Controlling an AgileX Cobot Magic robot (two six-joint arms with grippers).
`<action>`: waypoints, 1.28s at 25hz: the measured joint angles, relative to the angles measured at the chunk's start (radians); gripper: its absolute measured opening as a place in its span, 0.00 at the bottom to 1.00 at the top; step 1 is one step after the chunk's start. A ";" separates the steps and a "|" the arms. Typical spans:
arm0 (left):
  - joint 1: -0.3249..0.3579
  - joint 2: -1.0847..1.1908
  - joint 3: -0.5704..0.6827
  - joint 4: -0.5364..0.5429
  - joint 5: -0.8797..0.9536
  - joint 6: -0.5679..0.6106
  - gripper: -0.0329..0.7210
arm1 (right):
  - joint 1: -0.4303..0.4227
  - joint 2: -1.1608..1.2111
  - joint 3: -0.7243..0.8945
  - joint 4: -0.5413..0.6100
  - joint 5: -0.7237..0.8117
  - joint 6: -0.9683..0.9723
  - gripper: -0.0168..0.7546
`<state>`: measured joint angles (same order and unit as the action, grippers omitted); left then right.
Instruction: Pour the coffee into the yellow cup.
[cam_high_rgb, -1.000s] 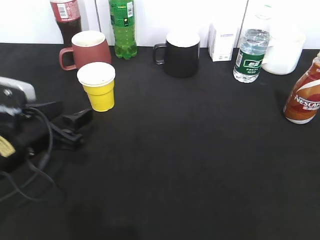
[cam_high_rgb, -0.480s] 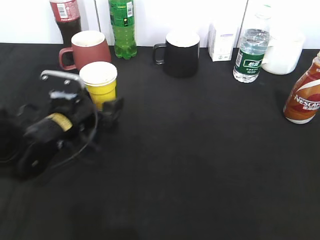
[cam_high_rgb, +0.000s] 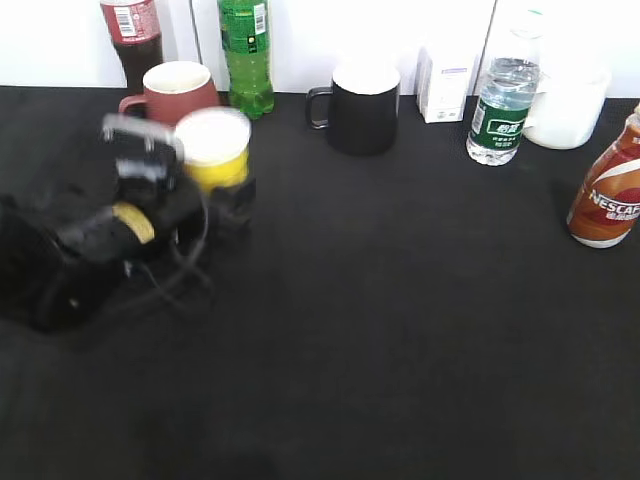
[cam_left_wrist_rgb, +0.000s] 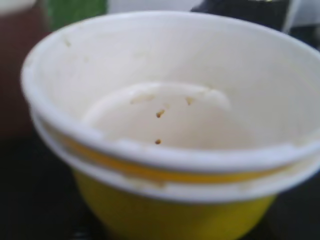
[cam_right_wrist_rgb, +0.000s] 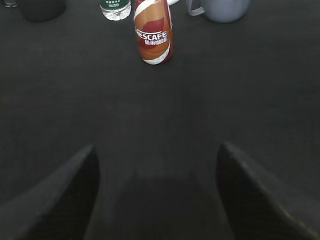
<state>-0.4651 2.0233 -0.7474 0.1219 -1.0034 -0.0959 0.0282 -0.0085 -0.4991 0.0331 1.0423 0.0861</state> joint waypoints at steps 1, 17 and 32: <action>0.000 -0.040 0.001 0.067 0.003 -0.012 0.64 | 0.000 0.000 0.000 0.000 0.000 0.000 0.76; -0.129 -0.114 0.003 0.620 0.025 -0.294 0.64 | 0.000 0.000 0.000 0.000 0.000 0.000 0.76; -0.129 -0.114 0.003 0.620 0.023 -0.294 0.64 | 0.000 0.722 0.320 -0.139 -1.375 -0.020 0.76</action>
<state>-0.5941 1.9089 -0.7447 0.7419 -0.9802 -0.3902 0.0282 0.7133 -0.1792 -0.1059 -0.3329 0.0659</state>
